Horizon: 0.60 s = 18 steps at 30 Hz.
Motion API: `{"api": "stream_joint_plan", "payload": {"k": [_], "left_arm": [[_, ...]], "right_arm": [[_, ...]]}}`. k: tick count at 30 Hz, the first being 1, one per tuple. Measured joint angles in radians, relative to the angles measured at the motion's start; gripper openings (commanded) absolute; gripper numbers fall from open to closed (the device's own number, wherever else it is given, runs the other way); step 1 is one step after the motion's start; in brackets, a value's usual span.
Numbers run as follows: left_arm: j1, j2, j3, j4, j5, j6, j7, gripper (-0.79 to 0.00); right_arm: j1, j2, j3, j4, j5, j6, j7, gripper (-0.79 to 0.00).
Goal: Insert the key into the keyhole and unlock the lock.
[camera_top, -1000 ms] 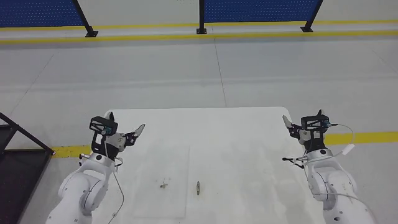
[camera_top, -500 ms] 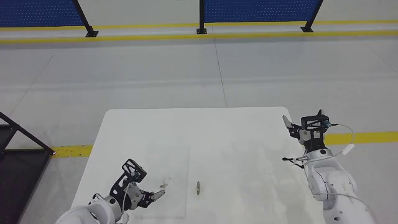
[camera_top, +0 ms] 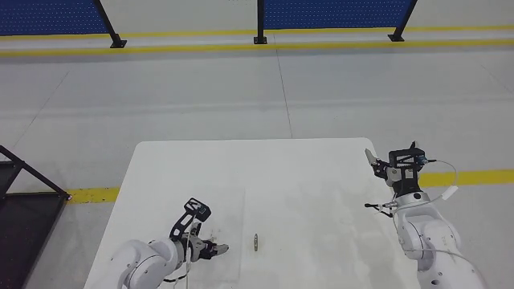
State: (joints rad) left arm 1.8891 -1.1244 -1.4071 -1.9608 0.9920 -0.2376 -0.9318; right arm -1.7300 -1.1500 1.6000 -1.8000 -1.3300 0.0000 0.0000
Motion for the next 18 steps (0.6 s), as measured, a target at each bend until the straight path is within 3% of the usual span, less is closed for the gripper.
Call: {"api": "stream_joint_plan", "payload": {"k": [2, 4, 8, 10, 18], "left_arm": [[-0.008, -0.001, 0.019, 0.016, 0.021, 0.013, 0.007, -0.095], [-0.016, -0.002, 0.037, 0.035, 0.041, 0.031, 0.02, -0.16], [-0.03, -0.002, 0.062, 0.057, 0.085, 0.062, 0.04, -0.188], [-0.035, -0.002, 0.074, 0.063, 0.106, 0.073, 0.046, -0.271], [-0.028, 0.001, 0.088, 0.062, 0.157, 0.092, 0.073, -0.382]], "right_arm": [[0.0, 0.0, 0.0, 0.0, 0.0, 0.0, 0.0, 0.0], [0.0, 0.0, 0.0, 0.0, 0.0, 0.0, 0.0, 0.0], [0.0, 0.0, 0.0, 0.0, 0.0, 0.0, 0.0, 0.0], [0.0, 0.0, 0.0, 0.0, 0.0, 0.0, 0.0, 0.0], [0.0, 0.0, 0.0, 0.0, 0.0, 0.0, 0.0, 0.0]]}}
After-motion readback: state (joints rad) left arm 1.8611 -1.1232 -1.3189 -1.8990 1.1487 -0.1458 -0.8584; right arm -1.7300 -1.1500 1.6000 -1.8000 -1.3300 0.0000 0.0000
